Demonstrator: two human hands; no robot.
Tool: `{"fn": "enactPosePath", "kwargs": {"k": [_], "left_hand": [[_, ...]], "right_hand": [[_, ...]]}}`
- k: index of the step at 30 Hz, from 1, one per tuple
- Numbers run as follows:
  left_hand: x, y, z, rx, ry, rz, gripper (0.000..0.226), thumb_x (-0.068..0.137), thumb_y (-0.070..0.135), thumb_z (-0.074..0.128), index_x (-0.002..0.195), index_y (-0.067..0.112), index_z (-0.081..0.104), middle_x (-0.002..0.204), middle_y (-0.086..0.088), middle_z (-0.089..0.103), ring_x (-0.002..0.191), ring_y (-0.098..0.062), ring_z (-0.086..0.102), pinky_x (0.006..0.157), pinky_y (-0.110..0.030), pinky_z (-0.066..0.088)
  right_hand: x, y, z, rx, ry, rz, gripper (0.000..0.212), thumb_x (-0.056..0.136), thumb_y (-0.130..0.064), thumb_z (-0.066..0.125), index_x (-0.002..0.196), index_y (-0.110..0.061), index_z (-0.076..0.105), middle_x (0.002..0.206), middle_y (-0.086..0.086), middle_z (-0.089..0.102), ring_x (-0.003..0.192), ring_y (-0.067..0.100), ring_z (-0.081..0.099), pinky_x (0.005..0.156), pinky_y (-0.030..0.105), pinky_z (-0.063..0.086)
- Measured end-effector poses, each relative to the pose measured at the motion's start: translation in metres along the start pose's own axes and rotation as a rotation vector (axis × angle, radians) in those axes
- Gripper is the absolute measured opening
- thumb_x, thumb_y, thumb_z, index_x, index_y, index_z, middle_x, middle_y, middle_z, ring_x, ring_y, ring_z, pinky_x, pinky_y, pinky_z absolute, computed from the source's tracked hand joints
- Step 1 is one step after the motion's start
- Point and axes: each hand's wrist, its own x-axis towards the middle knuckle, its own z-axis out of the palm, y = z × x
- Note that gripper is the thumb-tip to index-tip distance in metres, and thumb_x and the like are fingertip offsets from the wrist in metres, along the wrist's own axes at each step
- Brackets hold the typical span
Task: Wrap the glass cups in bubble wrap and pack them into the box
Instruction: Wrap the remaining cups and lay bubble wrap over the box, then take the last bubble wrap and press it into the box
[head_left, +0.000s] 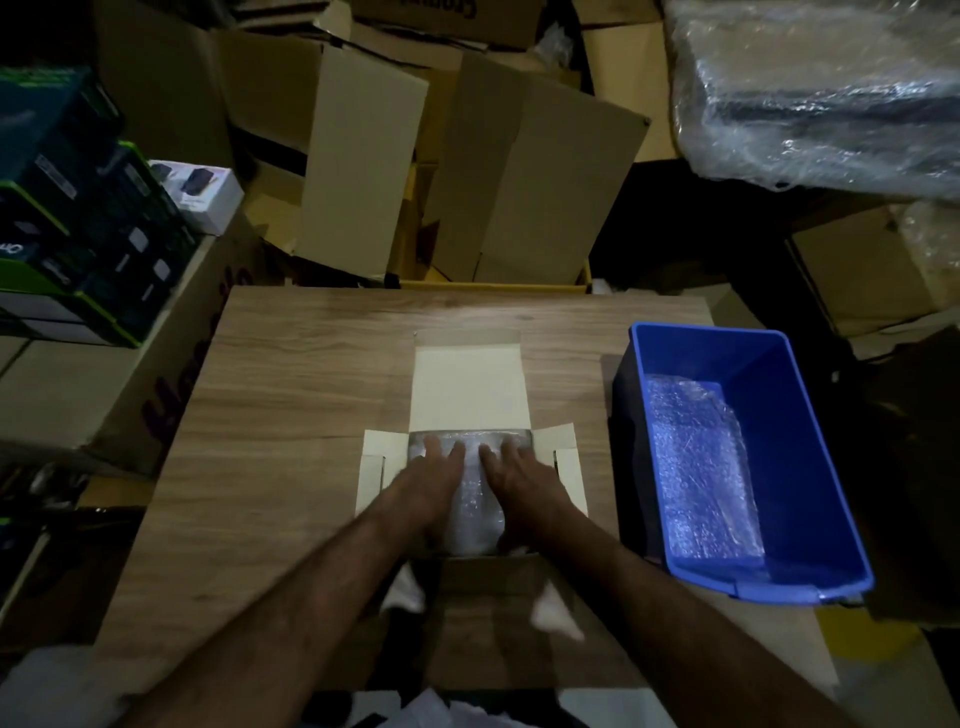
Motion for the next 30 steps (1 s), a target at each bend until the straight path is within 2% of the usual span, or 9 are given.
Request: {"fn": "enactPosePath", "kwargs": {"k": [3,5,7,10,14,19,23,27,30], "left_hand": [[0.002,0.002,0.018,-0.081,0.174,-0.030,0.088,0.092,0.046,0.063,0.158,0.024,0.010,0.162,-0.018,0.015,0.145,-0.041,0.030,0.111,-0.048,0.041],[-0.002,0.000,0.022,-0.130,0.167,-0.023,0.085,0.097,0.047,0.056,0.160,0.023,0.005,0.165,-0.020,0.005,0.149,-0.040,0.023,0.117,-0.046,0.036],[-0.006,-0.002,0.024,-0.144,0.166,-0.015,0.083,0.102,0.042,0.052,0.162,0.022,-0.001,0.166,-0.021,-0.004,0.152,-0.039,0.018,0.119,-0.043,0.031],[-0.010,0.000,0.022,-0.142,0.161,-0.009,0.088,0.100,0.042,0.055,0.161,0.020,-0.005,0.166,-0.022,-0.007,0.154,-0.040,0.011,0.122,-0.044,0.027],[-0.023,-0.004,0.008,-0.134,0.026,0.022,0.109,0.090,0.042,0.071,0.161,0.018,-0.008,0.166,-0.023,-0.008,0.154,-0.040,0.008,0.122,-0.044,0.028],[-0.037,-0.008,-0.021,-0.187,0.019,0.087,0.106,0.085,0.041,0.077,0.162,0.021,0.007,0.168,-0.012,0.005,0.155,-0.028,0.014,0.121,-0.035,0.027],[-0.034,0.000,-0.035,-0.003,-0.074,0.095,0.110,0.078,0.058,0.077,0.161,0.027,0.013,0.168,-0.010,0.009,0.154,-0.027,0.016,0.121,-0.034,0.026],[-0.033,0.020,-0.041,0.075,-0.269,0.046,0.076,0.095,0.068,0.045,0.157,0.025,0.031,0.167,-0.010,0.019,0.151,-0.027,0.026,0.120,-0.037,0.024],[-0.032,0.031,-0.028,0.201,-0.211,0.012,0.070,0.100,0.057,0.046,0.158,0.023,0.026,0.166,-0.013,0.015,0.149,-0.029,0.029,0.119,-0.038,0.030]], "right_hand": [[0.006,-0.003,0.012,0.021,0.064,0.008,0.113,0.079,-0.033,0.083,0.158,-0.002,0.008,0.158,0.030,0.022,0.145,0.044,0.027,0.110,0.048,0.042],[0.010,-0.004,0.019,0.020,0.103,0.022,0.105,0.086,-0.035,0.076,0.158,-0.002,0.007,0.157,0.032,0.023,0.145,0.046,0.026,0.112,0.050,0.040],[0.010,-0.004,0.022,0.014,0.095,0.029,0.109,0.084,-0.037,0.078,0.158,-0.003,0.006,0.158,0.032,0.021,0.146,0.047,0.023,0.113,0.053,0.039],[0.007,-0.003,0.021,0.021,0.066,0.004,0.116,0.081,-0.039,0.081,0.159,-0.003,0.004,0.161,0.030,0.015,0.149,0.046,0.017,0.114,0.053,0.037],[-0.002,0.005,0.010,0.057,0.058,-0.053,0.115,0.081,-0.029,0.082,0.159,-0.002,0.003,0.162,0.027,0.013,0.151,0.041,0.017,0.112,0.049,0.041],[-0.030,0.020,-0.003,0.209,0.289,-0.026,0.080,0.093,-0.030,0.067,0.158,-0.015,0.022,0.165,0.011,0.021,0.148,0.027,0.028,0.112,0.038,0.038],[-0.052,0.036,-0.004,0.315,0.437,0.021,0.063,0.090,-0.030,0.063,0.148,-0.018,0.043,0.157,0.014,0.038,0.140,0.032,0.041,0.107,0.041,0.044],[-0.084,0.069,-0.002,0.441,0.564,0.082,0.052,0.091,-0.031,0.062,0.140,-0.017,0.056,0.152,0.013,0.046,0.136,0.031,0.047,0.107,0.039,0.046],[-0.110,0.100,-0.002,0.450,0.622,0.176,0.047,0.093,-0.034,0.061,0.139,-0.025,0.057,0.154,0.003,0.043,0.137,0.022,0.046,0.104,0.036,0.046]]}}
